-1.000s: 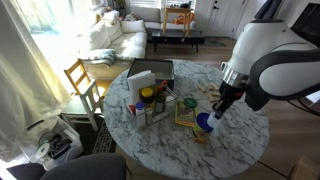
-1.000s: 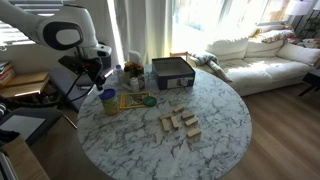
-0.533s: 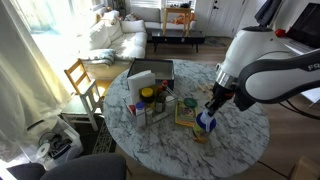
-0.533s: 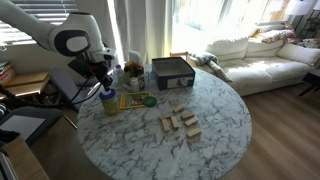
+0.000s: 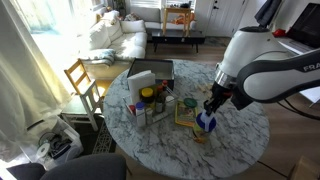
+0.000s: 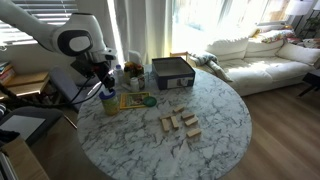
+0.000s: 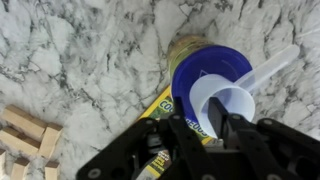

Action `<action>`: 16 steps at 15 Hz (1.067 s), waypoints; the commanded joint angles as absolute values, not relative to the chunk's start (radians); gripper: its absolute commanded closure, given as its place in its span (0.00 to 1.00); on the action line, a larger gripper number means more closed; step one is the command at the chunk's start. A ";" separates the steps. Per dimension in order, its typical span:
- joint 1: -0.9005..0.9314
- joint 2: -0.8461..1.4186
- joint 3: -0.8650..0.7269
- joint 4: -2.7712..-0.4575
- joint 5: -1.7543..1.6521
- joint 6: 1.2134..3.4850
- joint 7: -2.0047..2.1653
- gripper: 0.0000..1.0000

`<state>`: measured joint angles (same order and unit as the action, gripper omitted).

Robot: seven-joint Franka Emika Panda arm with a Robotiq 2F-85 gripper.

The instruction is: Pick up the yellow can with a blue lid and put it on the yellow can without the lid and then pick up the measuring cup and put it on top of the stacked yellow cans

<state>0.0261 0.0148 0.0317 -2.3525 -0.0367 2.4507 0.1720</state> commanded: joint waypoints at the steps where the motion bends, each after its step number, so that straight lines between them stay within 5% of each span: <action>1: 0.025 0.013 0.027 -2.340 -0.040 2.441 0.193 0.35; 6: 0.019 0.010 0.017 -2.328 -0.047 2.433 0.198 0.01; 16: 0.001 -0.033 -0.002 -2.318 -0.025 2.369 0.200 0.00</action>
